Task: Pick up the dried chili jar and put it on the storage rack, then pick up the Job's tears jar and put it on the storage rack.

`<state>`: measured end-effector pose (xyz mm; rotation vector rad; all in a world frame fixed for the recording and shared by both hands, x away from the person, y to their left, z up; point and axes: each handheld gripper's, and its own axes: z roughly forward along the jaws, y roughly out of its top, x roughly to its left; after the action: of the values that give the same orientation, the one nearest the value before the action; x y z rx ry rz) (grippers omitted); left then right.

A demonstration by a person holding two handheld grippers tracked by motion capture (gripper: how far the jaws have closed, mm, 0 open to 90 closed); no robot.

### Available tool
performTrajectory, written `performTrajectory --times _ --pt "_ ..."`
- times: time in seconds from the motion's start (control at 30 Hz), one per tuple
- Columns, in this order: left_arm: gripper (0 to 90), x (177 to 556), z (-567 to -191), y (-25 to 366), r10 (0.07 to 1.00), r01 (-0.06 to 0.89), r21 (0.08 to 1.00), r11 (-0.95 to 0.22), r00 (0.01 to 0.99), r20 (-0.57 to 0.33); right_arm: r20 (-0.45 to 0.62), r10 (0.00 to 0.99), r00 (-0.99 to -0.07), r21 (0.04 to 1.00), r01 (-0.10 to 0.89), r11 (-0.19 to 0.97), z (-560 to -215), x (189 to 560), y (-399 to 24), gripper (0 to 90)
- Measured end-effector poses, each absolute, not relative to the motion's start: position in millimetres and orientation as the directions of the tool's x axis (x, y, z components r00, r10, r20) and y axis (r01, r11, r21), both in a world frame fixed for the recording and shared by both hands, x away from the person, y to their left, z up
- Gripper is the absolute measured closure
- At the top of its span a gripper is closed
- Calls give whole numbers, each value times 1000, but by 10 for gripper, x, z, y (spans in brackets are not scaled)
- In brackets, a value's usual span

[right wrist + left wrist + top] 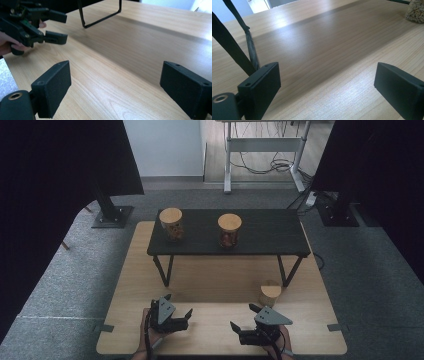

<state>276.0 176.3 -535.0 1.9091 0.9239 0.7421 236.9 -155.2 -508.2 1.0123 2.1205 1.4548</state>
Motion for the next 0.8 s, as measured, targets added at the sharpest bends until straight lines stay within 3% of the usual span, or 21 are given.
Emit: performTrajectory --times 0.17,0.43,0.8 --pt "64 2765 -5359 1753 823 312 880 -357 552 138 115 737 -666 927 338 160 -5022 2360 -1597 72" --pt "63 2760 -5355 1752 823 311 881 -356 552 138 69 763 -643 928 321 187 -4985 2346 -1626 50" --pt "63 2751 -5363 1725 820 311 879 -362 555 142 125 736 -665 931 335 145 -4929 2399 -1849 63"
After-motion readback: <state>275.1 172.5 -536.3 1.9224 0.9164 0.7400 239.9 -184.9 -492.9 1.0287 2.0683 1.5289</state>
